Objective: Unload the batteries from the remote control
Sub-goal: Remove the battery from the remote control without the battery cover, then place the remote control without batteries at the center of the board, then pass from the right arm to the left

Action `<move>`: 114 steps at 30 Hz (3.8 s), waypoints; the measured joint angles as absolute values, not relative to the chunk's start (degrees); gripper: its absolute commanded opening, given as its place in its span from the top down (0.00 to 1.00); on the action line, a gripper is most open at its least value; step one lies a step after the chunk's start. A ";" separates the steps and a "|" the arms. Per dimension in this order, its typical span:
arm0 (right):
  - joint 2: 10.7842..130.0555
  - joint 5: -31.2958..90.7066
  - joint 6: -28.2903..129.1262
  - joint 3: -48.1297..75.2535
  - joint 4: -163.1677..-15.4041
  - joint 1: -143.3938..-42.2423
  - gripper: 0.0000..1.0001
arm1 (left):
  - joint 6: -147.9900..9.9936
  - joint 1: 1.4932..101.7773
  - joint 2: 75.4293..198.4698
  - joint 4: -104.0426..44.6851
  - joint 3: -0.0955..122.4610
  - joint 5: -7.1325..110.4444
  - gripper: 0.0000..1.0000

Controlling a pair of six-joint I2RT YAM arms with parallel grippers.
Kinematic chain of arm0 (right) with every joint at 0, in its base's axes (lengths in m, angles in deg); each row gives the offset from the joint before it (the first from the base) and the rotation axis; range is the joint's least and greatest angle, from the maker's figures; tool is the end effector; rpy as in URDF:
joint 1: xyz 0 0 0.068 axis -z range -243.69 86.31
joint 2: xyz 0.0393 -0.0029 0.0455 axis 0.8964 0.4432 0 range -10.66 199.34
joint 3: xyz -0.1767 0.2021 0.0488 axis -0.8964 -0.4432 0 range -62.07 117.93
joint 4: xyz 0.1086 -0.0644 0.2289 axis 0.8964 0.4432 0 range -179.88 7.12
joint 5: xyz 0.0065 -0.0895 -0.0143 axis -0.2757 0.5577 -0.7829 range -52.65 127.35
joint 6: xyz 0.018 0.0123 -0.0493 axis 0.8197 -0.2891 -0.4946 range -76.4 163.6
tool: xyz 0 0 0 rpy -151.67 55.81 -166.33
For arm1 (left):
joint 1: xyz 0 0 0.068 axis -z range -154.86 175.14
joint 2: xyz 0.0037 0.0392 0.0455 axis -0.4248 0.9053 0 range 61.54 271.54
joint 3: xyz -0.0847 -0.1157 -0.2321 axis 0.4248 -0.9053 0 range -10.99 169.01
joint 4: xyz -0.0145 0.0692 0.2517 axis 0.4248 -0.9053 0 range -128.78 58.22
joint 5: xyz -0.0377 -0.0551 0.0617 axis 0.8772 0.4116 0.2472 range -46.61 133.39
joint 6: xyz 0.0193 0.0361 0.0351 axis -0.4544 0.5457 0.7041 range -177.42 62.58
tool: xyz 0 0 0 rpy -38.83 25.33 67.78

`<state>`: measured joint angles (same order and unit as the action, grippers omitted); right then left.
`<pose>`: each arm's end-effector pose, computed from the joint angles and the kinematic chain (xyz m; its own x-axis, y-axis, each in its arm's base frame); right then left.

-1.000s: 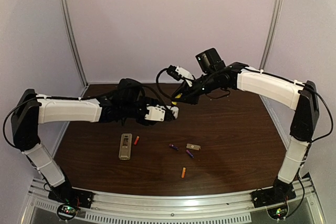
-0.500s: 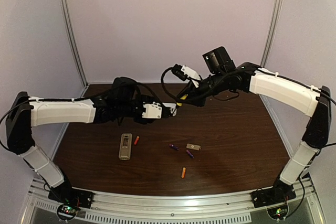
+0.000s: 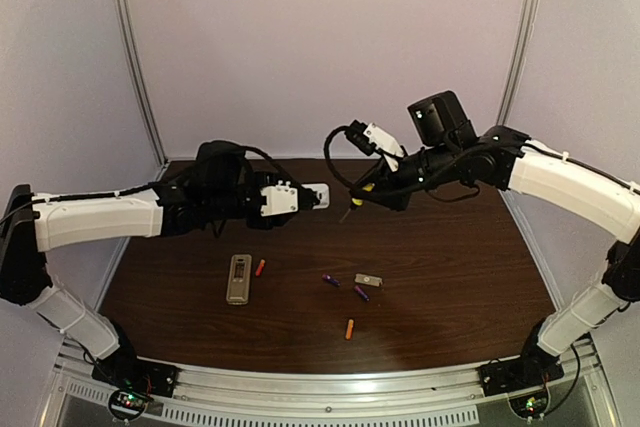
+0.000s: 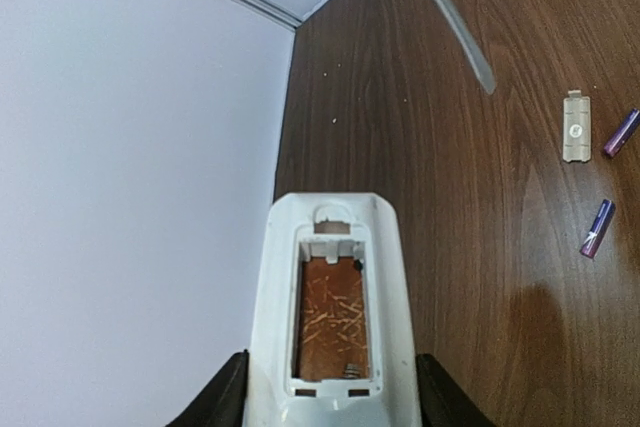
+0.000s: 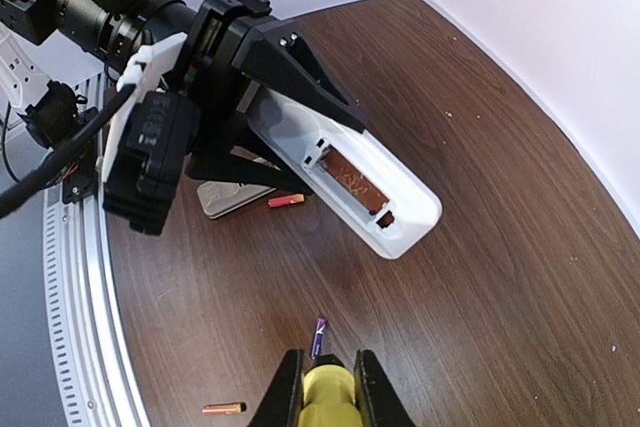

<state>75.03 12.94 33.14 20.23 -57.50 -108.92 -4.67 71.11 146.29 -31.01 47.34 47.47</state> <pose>0.2251 0.2479 0.3601 -0.2445 -0.4814 -0.8417 -0.9427 0.3212 0.0902 0.2351 -0.2467 0.2738 0.4242 0.7035 -0.5701 0.7005 0.1440 0.6989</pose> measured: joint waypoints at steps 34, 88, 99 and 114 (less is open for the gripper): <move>58.81 34.73 65.23 -3.86 -70.46 -119.13 1.00 | -49.10 68.51 169.88 -14.61 51.84 42.07 1.00; 56.47 37.86 71.31 -8.12 -72.80 -119.22 1.00 | -59.75 67.64 158.32 -7.99 36.02 50.90 0.12; 57.24 38.23 75.07 -8.01 -74.99 -119.22 1.00 | -54.02 74.02 139.50 -12.30 30.44 56.74 0.18; 63.27 33.20 78.08 -3.03 -79.53 -119.22 1.00 | -51.05 80.01 139.26 -13.83 32.13 61.20 0.37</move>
